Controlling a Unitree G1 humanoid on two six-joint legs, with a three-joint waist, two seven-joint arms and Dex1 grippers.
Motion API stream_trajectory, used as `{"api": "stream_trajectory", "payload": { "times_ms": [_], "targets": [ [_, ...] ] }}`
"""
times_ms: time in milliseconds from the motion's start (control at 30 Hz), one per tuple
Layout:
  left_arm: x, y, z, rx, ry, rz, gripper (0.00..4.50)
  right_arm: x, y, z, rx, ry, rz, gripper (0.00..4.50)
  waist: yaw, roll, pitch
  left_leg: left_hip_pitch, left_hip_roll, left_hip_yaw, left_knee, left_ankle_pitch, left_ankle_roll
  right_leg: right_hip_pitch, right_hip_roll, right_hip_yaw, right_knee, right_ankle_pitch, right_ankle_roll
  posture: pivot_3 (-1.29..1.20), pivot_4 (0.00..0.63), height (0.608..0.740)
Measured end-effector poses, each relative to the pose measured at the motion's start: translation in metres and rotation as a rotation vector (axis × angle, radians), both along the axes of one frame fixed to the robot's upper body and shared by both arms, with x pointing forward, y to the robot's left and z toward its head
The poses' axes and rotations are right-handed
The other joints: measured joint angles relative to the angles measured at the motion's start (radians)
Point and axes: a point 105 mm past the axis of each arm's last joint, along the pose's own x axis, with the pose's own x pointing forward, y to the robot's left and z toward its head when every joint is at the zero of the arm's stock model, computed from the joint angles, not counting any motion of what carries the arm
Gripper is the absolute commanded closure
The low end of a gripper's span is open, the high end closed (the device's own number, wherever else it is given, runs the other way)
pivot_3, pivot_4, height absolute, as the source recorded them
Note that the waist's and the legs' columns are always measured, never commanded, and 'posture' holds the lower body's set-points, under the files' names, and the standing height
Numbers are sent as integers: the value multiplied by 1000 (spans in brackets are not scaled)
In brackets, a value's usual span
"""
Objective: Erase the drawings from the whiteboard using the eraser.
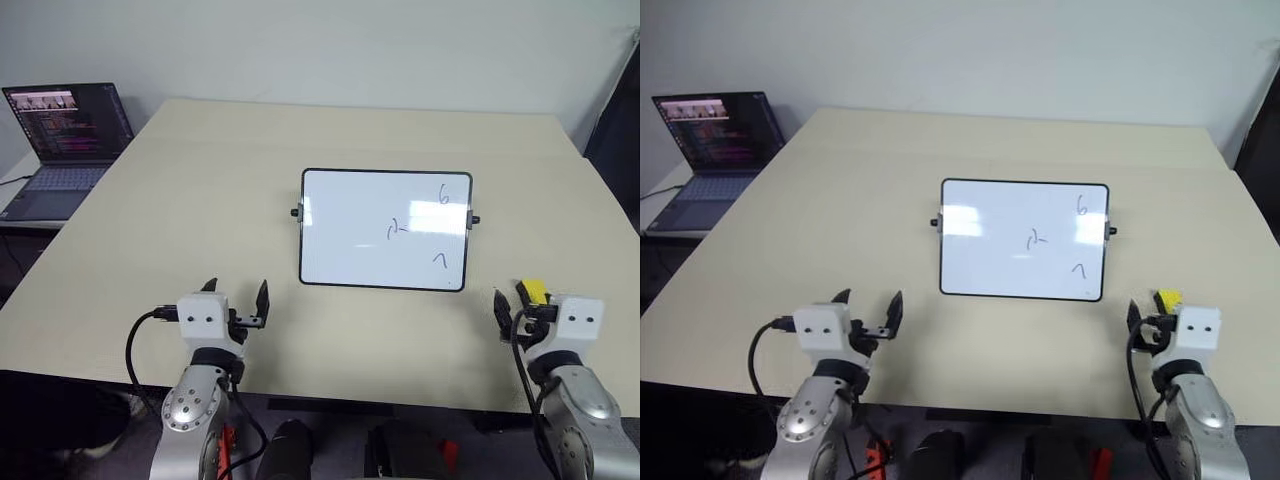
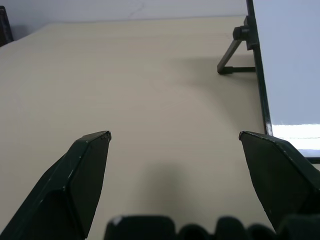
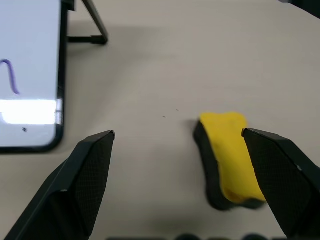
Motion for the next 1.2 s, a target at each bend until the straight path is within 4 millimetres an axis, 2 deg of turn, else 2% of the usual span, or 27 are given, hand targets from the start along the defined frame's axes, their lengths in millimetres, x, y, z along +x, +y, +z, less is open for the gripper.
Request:
{"api": "stream_trajectory", "payload": {
  "times_ms": [333,433,667,833,1200],
  "targets": [
    [3,-4,3,1,-3,-37,0,-4,-2,5,8,-13,-32,33,1,0,0,0,0,0,-1,0,0,0,0,0,0,-1,-1,0,150,740],
    [9,3,9,6,-23,-28,0,-10,1,4,20,-12,-44,33,2,0,0,0,0,0,-1,0,0,0,0,-1,0,-1,-1,0,150,740],
    [18,1,3,9,-21,-48,0,-4,4,5,26,-30,-48,33,2,0,0,1,-1,1,0,0,0,0,-1,0,0,0,0,0,150,740],
    [26,-3,12,10,-56,-72,0,-8,3,1,32,-24,-73,33,2,0,0,0,0,0,-1,0,0,0,-1,0,0,-1,0,0,150,740],
    [31,-6,13,10,-53,-99,0,-7,0,5,23,-52,-83,33,1,0,0,1,-1,1,-1,0,0,0,-1,0,0,0,1,0,150,740]
  ]
}}
